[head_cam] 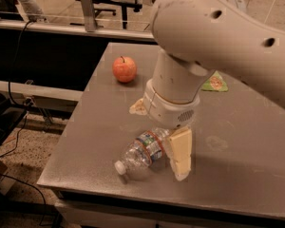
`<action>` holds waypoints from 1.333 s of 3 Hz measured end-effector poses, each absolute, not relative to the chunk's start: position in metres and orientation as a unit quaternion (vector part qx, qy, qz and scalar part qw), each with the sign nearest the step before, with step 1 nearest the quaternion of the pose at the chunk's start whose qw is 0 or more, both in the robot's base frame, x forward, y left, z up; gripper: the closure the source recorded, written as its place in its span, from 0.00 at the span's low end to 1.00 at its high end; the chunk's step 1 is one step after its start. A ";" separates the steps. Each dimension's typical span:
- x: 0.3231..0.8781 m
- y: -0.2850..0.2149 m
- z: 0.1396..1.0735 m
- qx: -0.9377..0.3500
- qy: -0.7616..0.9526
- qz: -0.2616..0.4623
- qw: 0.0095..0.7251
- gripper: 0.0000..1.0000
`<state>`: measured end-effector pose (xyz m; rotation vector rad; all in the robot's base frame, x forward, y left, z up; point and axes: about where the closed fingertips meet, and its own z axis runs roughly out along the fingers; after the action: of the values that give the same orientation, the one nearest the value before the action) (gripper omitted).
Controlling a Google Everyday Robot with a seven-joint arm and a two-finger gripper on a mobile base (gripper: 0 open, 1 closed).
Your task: Pick water bottle
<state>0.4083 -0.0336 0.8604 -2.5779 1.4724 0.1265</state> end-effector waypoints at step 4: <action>0.426 -0.059 0.848 -0.879 0.474 0.019 0.045 0.70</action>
Offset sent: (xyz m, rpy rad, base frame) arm 0.0135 -0.0191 -0.0292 -0.1195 0.0128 0.0731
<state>0.4264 -0.0592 0.8476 -2.6861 1.4475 0.0592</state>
